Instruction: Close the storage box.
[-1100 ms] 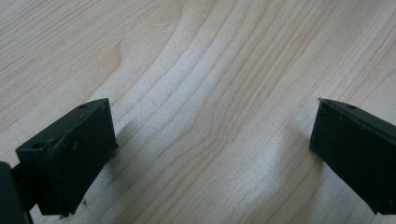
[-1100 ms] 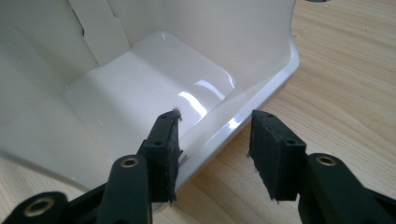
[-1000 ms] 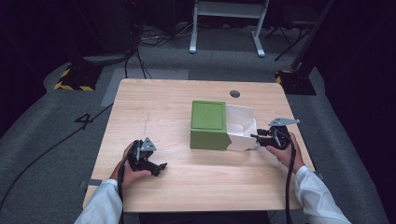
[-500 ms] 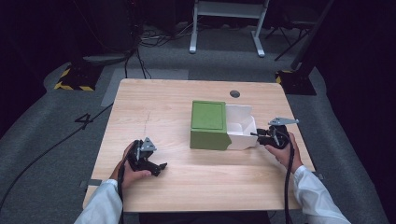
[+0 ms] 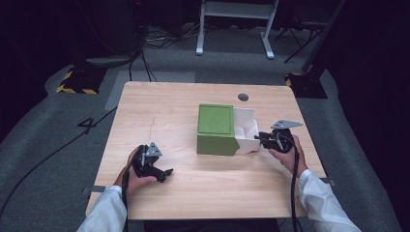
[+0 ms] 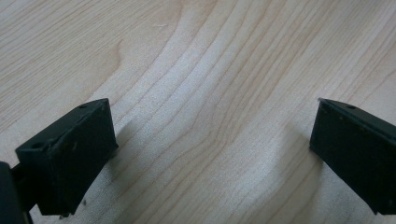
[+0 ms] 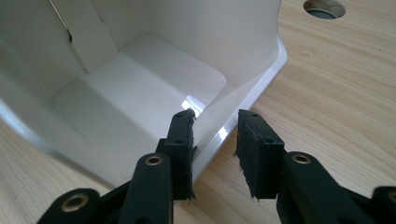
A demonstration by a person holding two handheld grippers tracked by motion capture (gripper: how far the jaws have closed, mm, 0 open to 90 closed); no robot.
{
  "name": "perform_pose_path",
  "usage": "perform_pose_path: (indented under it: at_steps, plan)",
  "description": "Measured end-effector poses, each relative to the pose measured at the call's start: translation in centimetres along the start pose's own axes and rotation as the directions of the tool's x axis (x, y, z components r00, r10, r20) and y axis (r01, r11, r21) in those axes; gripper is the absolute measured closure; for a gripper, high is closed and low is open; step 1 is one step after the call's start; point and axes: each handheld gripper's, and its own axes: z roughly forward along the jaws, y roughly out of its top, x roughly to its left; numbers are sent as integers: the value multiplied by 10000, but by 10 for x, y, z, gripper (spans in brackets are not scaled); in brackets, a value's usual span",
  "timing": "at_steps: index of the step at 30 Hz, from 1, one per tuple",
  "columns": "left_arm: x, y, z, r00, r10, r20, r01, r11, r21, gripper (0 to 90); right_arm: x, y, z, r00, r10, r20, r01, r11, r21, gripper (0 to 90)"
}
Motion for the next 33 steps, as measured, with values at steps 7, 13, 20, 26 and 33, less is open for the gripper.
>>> perform_pose_path:
  at_steps: [7,13,20,26,33]
  plan:
    - [0,0,0,10000,-7,10,7,10000,-3,4,12,6,8,9998,-147,-103,148,9999,55,655]
    - [0,0,0,10000,-3,5,3,10000,1,4,15,10,13,10000,-60,-34,60,10000,15,652]
    - [0,1,1,10000,32,29,-32,10000,27,3,15,14,13,10000,70,-66,-71,9999,-135,662]
    - [-1,3,2,10000,81,55,-81,10000,-8,5,13,13,16,9999,156,55,-157,9998,144,675]
    - [-4,10,9,9996,227,167,-227,9997,3,5,14,15,15,9996,245,100,-245,9997,-39,738]
